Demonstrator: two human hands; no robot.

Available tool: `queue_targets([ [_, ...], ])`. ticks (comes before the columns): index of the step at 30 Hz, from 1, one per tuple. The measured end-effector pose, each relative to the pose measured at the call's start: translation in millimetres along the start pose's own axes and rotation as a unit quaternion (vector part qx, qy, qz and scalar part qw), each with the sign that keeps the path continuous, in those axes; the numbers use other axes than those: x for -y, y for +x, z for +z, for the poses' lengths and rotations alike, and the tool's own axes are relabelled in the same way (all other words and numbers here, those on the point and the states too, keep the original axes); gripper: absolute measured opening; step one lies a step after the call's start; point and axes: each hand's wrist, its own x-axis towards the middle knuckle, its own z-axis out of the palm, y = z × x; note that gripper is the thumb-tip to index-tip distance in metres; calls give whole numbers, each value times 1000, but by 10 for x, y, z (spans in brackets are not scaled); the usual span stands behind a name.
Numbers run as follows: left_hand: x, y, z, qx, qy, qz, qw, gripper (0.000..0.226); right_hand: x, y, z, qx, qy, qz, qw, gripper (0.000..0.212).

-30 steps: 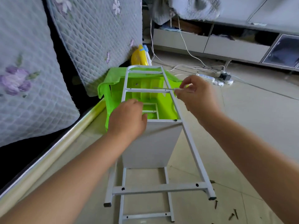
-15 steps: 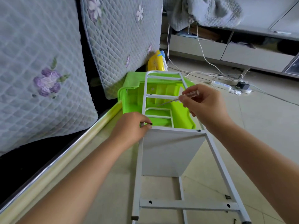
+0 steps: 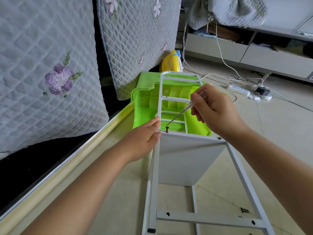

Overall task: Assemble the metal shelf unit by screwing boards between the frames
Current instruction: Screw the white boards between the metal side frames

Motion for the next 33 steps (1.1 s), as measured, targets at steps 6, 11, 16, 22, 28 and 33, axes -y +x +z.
queue_targets([
  [6,-13,-9,18,-5,11,9,1000,47,1,70,-30,11,-12,0,1000,12],
  [11,-6,-4,27,-4,13,6,1000,47,-10,90,0,32,-15,-5,999,14],
  [16,-7,-7,29,-2,15,5,1000,47,13,114,-17,59,-54,-10,997,28],
  [22,-18,-16,37,-7,-3,4,1000,47,129,165,-67,91,-64,18,994,26],
  [28,-6,-13,58,-20,-13,6,1000,46,293,242,-84,156,-114,6,981,16],
  [33,-12,-21,74,-30,-14,9,999,46,427,358,-144,227,-192,38,954,26],
])
